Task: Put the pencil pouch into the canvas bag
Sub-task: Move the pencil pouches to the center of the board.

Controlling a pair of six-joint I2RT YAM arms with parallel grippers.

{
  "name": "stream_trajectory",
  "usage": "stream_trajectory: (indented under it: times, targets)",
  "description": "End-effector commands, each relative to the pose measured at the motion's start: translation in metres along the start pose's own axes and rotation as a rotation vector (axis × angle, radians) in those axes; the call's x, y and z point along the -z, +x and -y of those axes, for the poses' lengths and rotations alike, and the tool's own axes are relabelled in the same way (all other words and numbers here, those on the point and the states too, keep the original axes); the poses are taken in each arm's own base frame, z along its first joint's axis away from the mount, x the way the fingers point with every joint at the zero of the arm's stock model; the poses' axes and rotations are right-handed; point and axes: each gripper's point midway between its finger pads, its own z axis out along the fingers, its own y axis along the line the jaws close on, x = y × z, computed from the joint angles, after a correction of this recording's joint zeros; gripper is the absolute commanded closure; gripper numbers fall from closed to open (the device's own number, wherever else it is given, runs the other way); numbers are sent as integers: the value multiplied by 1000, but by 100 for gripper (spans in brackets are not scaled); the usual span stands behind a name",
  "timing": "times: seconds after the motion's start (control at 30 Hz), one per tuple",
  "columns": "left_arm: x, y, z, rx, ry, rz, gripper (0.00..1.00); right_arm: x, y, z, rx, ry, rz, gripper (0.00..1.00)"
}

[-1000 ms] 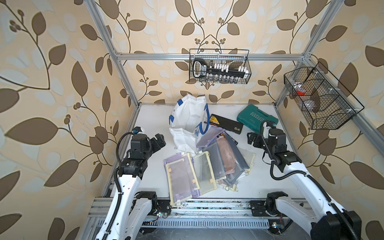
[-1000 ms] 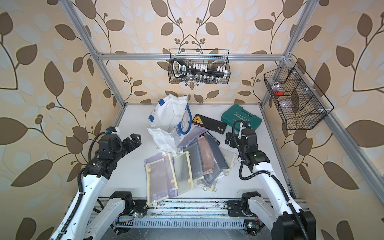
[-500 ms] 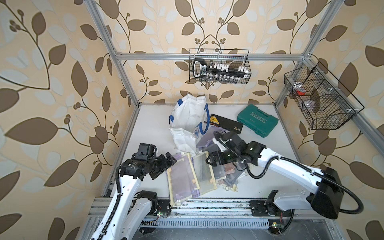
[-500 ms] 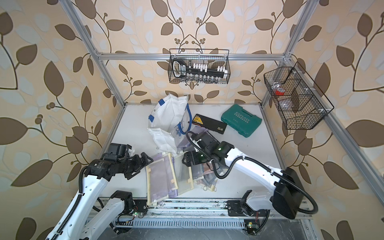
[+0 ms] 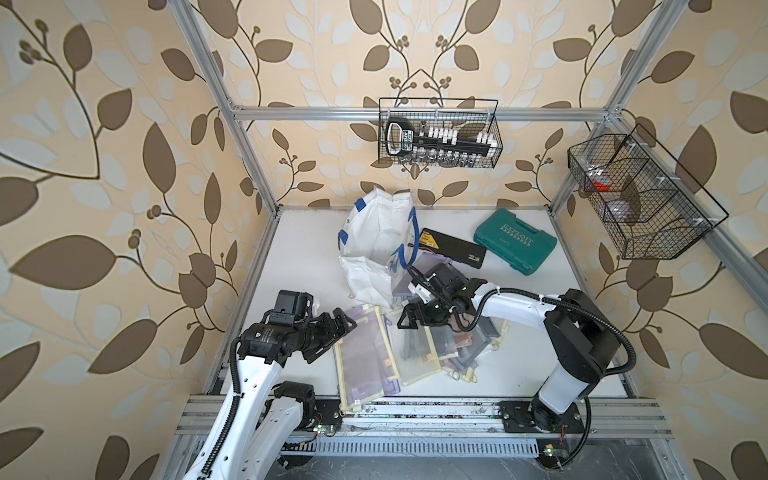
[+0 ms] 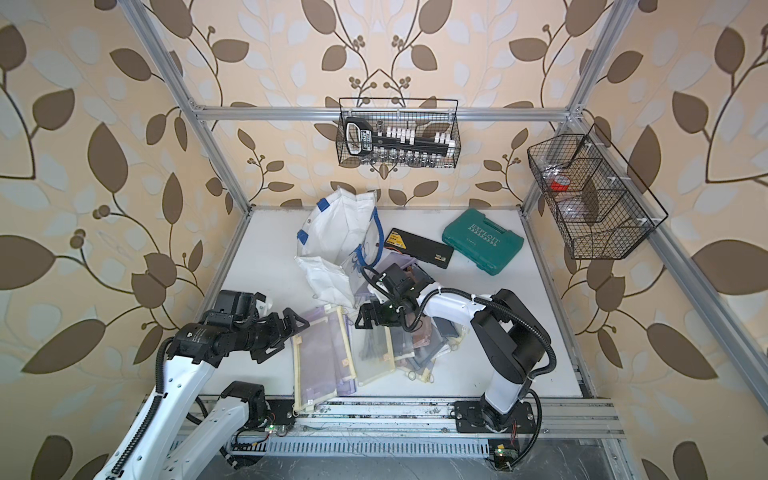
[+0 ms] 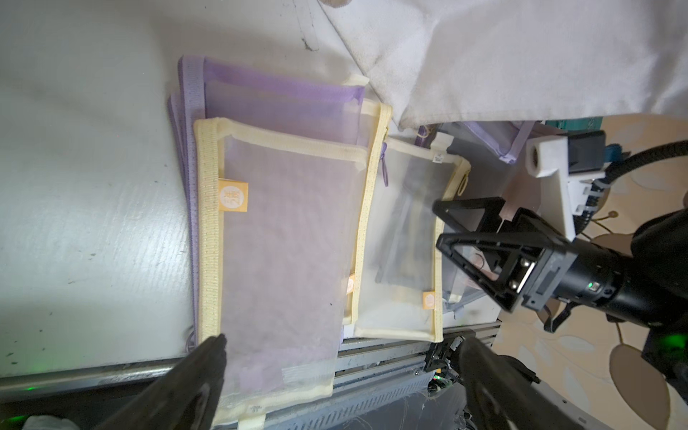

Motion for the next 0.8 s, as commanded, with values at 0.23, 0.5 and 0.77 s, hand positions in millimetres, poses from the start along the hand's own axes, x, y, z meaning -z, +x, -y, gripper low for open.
stream_trajectory:
  times: [0.23,0.5,0.77]
  targets:
    - [-11,3,-16,70,-77,-36,1,84,-23,165,-252,340,195,4]
    - [-21,3,-33,147,-157,-57,1,124,-38,127,-108,348,252,2]
    - [-27,2,-52,233,-254,-28,1,90,0,26,30,149,137,0]
